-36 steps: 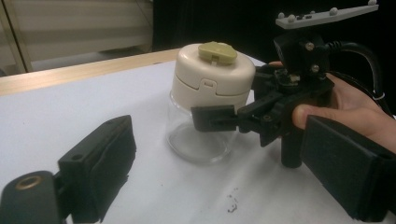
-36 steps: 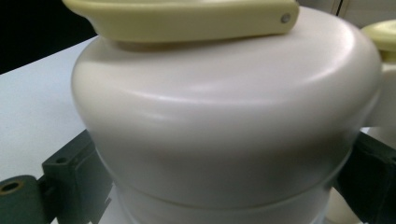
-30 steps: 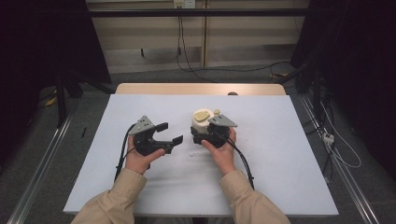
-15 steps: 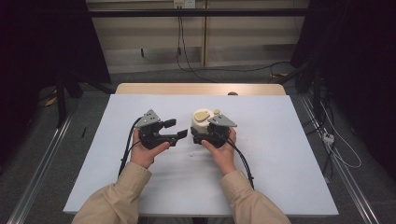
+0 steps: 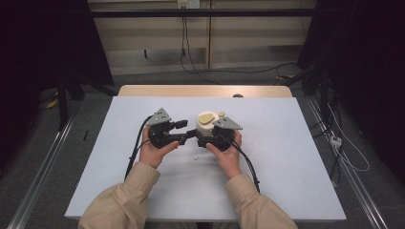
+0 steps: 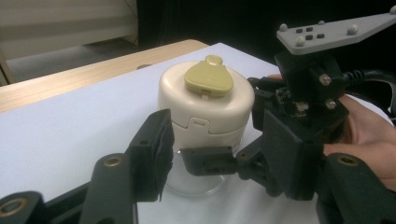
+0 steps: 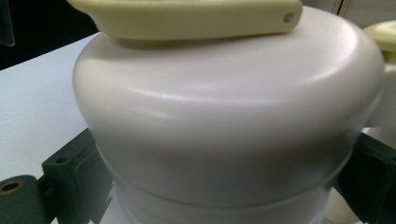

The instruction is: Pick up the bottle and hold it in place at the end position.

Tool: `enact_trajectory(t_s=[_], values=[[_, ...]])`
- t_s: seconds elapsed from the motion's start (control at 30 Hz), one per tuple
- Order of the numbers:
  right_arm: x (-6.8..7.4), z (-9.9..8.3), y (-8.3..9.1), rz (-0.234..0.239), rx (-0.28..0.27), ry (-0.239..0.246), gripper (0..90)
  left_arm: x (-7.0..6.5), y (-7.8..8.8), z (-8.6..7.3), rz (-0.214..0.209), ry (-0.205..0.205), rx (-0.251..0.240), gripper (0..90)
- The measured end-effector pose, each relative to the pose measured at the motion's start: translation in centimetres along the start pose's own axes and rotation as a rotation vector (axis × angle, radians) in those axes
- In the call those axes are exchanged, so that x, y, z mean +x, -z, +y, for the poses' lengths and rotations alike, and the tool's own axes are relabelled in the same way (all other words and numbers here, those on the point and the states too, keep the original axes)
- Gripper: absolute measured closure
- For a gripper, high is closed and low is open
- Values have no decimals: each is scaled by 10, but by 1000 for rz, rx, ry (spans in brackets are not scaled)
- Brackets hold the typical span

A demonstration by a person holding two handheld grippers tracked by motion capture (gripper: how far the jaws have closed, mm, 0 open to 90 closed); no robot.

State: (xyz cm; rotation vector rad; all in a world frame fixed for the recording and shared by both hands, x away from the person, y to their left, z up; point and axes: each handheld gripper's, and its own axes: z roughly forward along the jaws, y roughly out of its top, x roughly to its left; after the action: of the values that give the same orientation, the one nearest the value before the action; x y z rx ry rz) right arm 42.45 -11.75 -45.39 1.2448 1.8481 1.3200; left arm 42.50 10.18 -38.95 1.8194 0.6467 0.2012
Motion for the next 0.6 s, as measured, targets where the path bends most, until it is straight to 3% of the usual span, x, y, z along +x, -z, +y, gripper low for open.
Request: enact_trajectory(t_s=[0.03, 0.6], values=[[0, 0, 0, 2, -3, 0, 50, 0, -1, 0, -3, 5, -2, 502], [0, 0, 0, 3, 1, 2, 50, 2, -15, 2, 11, -1, 42, 746]])
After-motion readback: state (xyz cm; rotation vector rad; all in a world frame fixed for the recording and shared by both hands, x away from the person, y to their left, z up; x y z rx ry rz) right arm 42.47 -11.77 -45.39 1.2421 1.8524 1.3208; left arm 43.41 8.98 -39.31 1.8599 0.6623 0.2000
